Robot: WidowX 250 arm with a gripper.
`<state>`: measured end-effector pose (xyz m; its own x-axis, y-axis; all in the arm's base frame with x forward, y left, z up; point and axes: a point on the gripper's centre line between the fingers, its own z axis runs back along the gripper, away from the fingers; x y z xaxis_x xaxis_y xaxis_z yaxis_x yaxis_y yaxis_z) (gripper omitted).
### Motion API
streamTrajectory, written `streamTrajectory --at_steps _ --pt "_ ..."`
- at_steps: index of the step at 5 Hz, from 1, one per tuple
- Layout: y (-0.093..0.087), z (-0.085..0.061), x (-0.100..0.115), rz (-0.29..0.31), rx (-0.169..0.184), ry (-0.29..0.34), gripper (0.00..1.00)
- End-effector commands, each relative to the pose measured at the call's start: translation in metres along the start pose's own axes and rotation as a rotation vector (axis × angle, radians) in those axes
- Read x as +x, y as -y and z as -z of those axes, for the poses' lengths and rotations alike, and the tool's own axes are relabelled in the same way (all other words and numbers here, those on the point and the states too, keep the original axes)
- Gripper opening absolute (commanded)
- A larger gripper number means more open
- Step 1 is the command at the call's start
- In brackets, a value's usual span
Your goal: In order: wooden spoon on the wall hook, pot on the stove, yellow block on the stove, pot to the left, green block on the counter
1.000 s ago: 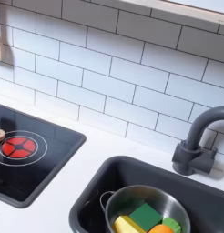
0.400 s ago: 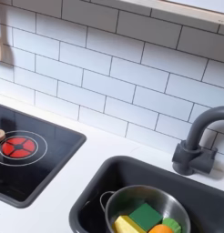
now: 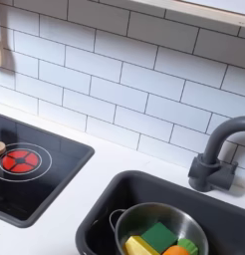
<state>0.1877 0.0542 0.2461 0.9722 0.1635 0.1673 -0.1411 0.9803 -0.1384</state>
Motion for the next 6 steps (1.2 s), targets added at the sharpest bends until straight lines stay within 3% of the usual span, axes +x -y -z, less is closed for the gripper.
streamTrajectory --at_steps 1,2,3,4,5,6 --pt "-0.021 0.012 0.038 -0.074 0.050 0.022 1.00" --pt "-0.025 0.017 0.054 -0.119 0.012 0.024 1.00" --pt "-0.032 0.022 0.071 -0.125 -0.024 0.026 1.00" --pt "-0.038 0.032 0.088 -0.124 -0.038 0.042 1.00" --pt "-0.043 0.040 0.095 -0.092 0.014 0.031 1.00" --pt "-0.055 0.050 0.100 -0.066 0.114 0.032 1.00"
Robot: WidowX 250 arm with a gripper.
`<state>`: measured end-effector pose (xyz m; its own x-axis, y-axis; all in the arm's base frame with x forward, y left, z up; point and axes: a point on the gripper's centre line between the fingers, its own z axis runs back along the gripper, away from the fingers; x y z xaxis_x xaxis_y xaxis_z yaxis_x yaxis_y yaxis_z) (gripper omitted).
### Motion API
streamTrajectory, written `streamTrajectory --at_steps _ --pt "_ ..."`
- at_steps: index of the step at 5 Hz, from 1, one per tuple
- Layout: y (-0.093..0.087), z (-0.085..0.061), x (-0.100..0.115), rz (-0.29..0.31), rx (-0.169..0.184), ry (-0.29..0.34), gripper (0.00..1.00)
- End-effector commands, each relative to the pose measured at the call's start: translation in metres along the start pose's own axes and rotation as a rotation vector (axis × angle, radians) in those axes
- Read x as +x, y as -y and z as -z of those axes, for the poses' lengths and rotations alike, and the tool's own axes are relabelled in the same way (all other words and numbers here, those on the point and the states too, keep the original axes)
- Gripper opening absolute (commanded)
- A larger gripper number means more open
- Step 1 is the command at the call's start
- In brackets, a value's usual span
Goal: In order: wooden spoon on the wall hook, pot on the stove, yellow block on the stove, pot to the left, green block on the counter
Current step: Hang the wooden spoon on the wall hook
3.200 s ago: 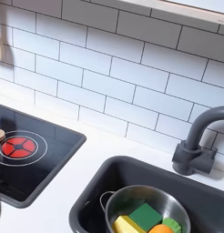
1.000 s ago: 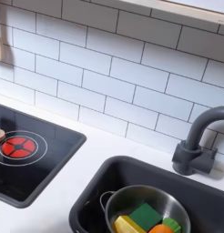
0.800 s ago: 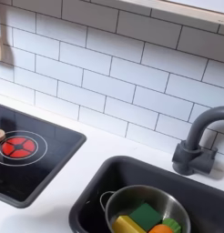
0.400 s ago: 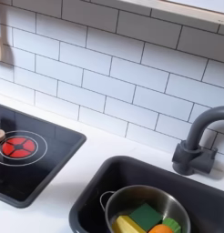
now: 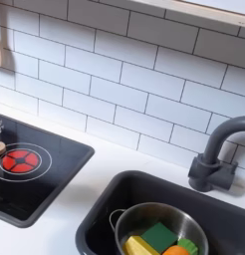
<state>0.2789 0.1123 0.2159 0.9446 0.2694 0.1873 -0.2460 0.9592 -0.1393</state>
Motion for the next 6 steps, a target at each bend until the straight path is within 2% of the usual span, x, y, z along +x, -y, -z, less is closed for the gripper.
streamTrajectory --at_steps 1,2,3,4,5,6 --pt "-0.011 0.020 0.014 0.053 0.078 -0.006 1.00" --pt "-0.009 0.041 0.018 0.044 0.078 -0.037 1.00" --pt "-0.019 0.052 0.027 0.026 0.085 -0.038 1.00" --pt "-0.027 0.068 0.031 0.013 0.114 -0.057 1.00" --pt "-0.035 0.078 0.033 -0.007 0.130 -0.059 1.00" --pt "-0.029 0.085 0.036 0.020 0.117 -0.067 1.00"
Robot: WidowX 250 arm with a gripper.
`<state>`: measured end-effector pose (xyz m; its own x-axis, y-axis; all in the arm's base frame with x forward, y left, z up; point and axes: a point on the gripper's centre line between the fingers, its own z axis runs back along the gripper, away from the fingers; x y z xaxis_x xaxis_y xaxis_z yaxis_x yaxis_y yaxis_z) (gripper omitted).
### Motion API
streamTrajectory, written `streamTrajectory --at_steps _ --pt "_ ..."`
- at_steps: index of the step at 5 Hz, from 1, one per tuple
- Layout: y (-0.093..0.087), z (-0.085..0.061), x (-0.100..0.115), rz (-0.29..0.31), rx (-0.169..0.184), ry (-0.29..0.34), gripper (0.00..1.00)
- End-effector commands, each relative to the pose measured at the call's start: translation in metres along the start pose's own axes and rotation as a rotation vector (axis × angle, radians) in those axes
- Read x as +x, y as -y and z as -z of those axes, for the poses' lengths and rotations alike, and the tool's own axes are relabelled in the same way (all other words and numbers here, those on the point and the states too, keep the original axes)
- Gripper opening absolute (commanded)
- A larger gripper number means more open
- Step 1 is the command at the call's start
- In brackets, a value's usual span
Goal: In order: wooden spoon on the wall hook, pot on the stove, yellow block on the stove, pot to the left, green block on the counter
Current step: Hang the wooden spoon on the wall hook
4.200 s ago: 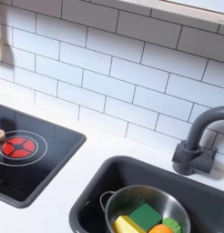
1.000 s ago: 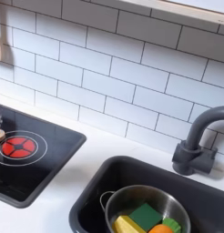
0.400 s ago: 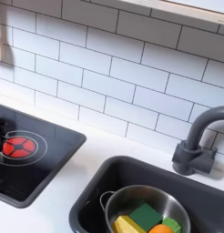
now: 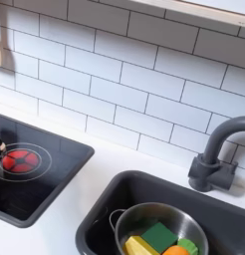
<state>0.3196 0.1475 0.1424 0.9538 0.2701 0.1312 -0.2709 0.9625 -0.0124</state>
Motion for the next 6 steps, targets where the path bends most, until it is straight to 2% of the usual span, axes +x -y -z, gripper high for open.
streamTrajectory --at_steps 1,2,3,4,5,6 --pt "0.008 0.008 0.003 0.035 0.003 -0.006 1.00" --pt "0.010 0.008 0.008 0.034 -0.003 -0.002 1.00" --pt "0.013 0.010 0.015 0.032 0.001 -0.005 0.00" --pt "0.006 0.010 0.016 0.003 -0.005 -0.001 0.00" --pt "0.004 0.012 0.014 0.011 0.002 0.003 0.00" --pt "0.007 0.006 0.017 0.021 -0.015 0.030 0.00"
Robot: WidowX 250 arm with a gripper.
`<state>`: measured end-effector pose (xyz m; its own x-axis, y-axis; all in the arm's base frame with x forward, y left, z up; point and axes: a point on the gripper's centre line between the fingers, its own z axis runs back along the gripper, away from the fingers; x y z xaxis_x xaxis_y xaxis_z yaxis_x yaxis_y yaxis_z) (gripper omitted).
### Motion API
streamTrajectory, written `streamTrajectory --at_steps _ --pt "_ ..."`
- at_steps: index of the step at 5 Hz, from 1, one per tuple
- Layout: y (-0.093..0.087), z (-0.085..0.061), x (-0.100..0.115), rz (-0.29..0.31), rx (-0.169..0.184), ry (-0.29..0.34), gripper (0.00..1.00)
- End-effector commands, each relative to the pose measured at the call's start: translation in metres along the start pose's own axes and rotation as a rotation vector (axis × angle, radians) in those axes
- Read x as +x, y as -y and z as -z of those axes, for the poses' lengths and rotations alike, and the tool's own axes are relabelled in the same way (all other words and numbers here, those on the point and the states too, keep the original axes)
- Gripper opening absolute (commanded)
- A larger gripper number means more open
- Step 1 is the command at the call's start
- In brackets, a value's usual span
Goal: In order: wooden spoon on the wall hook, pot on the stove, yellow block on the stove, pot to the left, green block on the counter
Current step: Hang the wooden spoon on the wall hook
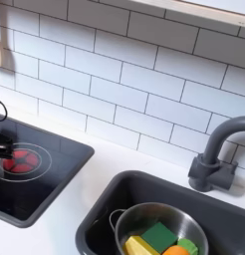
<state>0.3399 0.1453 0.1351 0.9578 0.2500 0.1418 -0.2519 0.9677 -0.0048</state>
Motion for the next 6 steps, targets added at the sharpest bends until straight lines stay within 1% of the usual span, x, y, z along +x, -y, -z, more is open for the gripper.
streamTrajectory --at_steps 1,2,3,4,5,6 --pt "0.001 -0.013 0.002 0.006 -0.048 0.073 0.00" --pt "0.001 -0.025 0.003 0.025 -0.082 0.124 0.00" --pt "-0.001 -0.051 0.006 0.024 -0.102 0.196 0.00" --pt "0.002 -0.065 0.008 0.052 -0.132 0.266 0.00" --pt "0.005 -0.072 0.013 0.085 -0.136 0.324 0.00" --pt "0.005 -0.089 0.023 0.113 -0.177 0.453 0.00"
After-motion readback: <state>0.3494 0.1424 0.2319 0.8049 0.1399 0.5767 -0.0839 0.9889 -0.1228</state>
